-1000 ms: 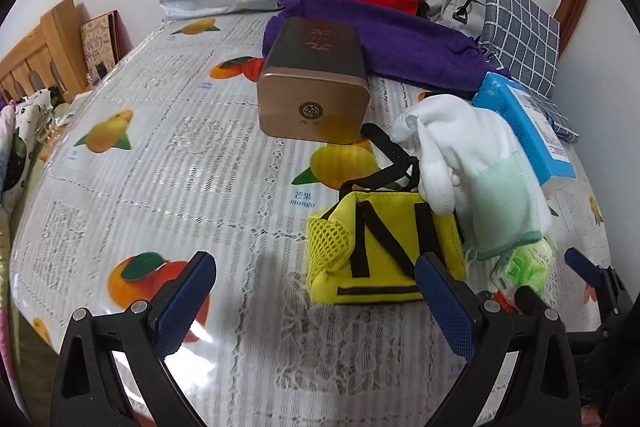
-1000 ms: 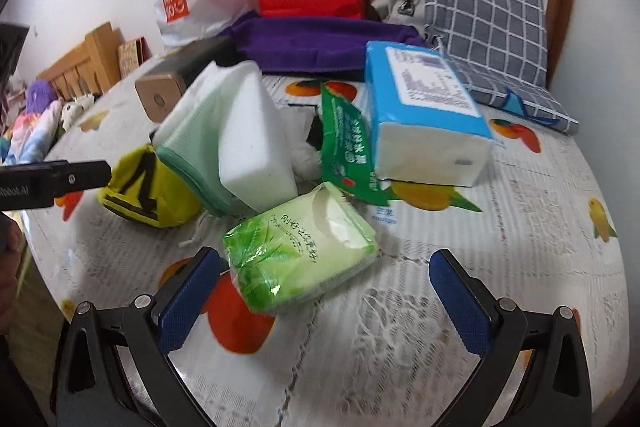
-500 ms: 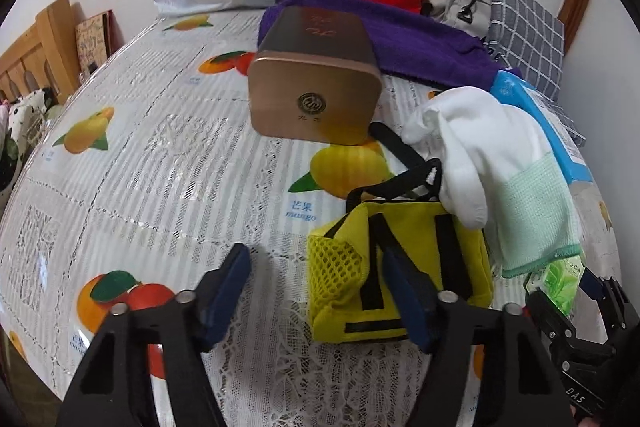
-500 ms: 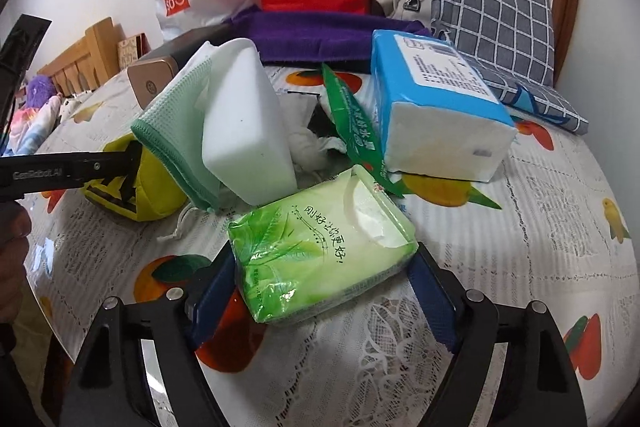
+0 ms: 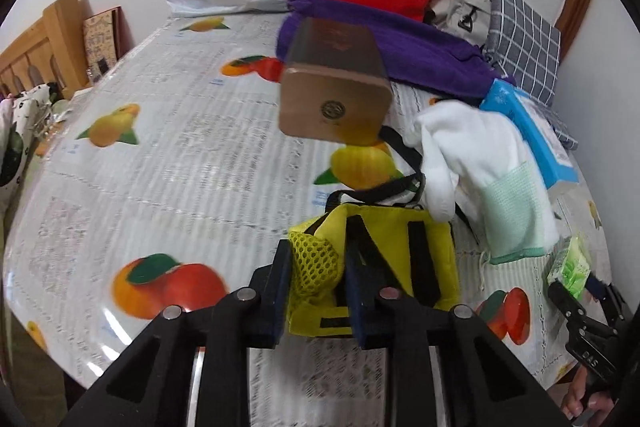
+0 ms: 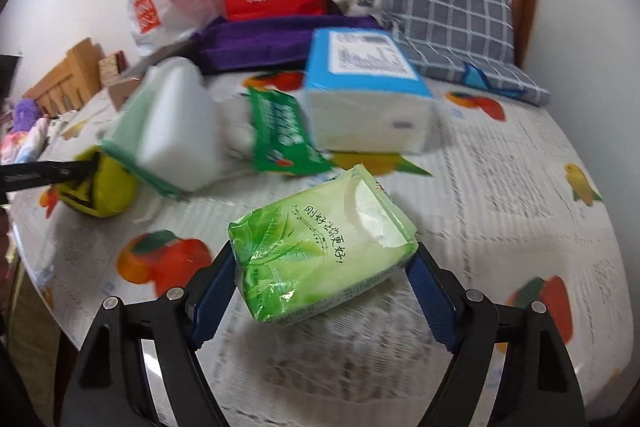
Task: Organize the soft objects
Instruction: 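Carry the pouch and wipes pack with both tools over the purple towel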
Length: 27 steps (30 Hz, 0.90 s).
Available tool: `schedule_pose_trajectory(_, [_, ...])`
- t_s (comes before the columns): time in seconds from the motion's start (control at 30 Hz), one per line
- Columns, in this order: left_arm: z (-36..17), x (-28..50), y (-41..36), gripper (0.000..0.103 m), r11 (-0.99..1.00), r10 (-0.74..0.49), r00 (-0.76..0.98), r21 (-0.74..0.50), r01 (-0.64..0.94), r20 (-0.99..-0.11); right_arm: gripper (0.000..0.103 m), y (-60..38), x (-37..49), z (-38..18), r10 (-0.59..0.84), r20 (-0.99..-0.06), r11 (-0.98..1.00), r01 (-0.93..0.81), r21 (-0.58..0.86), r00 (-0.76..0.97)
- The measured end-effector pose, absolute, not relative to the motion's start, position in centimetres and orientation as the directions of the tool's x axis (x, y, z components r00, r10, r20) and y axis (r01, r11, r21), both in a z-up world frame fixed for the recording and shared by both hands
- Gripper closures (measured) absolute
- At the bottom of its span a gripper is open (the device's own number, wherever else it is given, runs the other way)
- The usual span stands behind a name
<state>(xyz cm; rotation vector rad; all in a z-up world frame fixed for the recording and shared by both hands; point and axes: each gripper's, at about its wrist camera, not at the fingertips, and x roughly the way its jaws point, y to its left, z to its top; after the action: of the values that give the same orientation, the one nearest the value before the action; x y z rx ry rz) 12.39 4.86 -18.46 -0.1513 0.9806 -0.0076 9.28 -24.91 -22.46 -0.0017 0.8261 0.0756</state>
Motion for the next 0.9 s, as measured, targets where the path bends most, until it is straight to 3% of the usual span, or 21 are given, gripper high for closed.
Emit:
schedule_pose_trajectory(0.4, [-14.3, 9.9, 6.7, 0.08, 0.99, -0.02, 0.623, -0.103, -0.098, -0.782, 0.021, -26.1, 8.4, -21.2, 0.017, -0.761, 1.0, -0.002, 0.02, 0.649])
schedule_pose_trajectory(0.9, [-11.0, 9.9, 7.6, 0.08, 0.986, -0.003, 0.656, -0.113, -0.126, -0.755, 0.021, -25.6, 7.9, -15.0, 0.023, -0.696, 1.0, -0.015, 0.018, 0.717])
